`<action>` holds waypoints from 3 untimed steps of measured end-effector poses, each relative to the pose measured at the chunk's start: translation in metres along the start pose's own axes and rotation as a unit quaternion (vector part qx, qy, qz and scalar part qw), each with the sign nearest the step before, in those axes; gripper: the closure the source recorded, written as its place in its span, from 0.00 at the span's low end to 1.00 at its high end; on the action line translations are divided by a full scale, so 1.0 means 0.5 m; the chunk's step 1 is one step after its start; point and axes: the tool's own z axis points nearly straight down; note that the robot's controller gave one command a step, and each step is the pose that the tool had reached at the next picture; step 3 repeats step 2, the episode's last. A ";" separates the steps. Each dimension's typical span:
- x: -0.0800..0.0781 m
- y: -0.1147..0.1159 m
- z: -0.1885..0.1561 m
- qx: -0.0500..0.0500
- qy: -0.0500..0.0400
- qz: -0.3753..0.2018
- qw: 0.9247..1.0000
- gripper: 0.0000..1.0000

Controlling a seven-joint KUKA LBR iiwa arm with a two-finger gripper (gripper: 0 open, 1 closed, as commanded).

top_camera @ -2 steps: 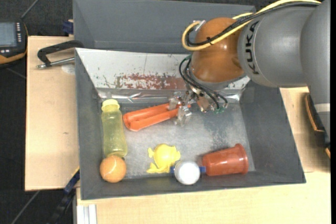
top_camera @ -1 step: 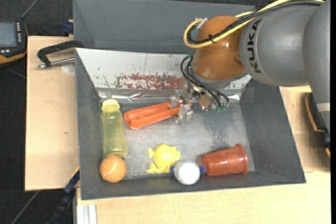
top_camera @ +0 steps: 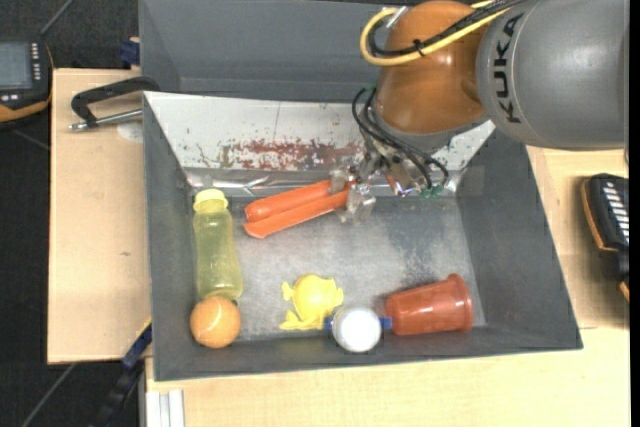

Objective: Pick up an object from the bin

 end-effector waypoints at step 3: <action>0.014 -0.008 -0.258 0.000 -0.002 0.015 1.000 1.00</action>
Offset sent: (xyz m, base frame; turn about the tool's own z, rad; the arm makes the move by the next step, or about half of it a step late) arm -0.0183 -0.0202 0.1921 0.0370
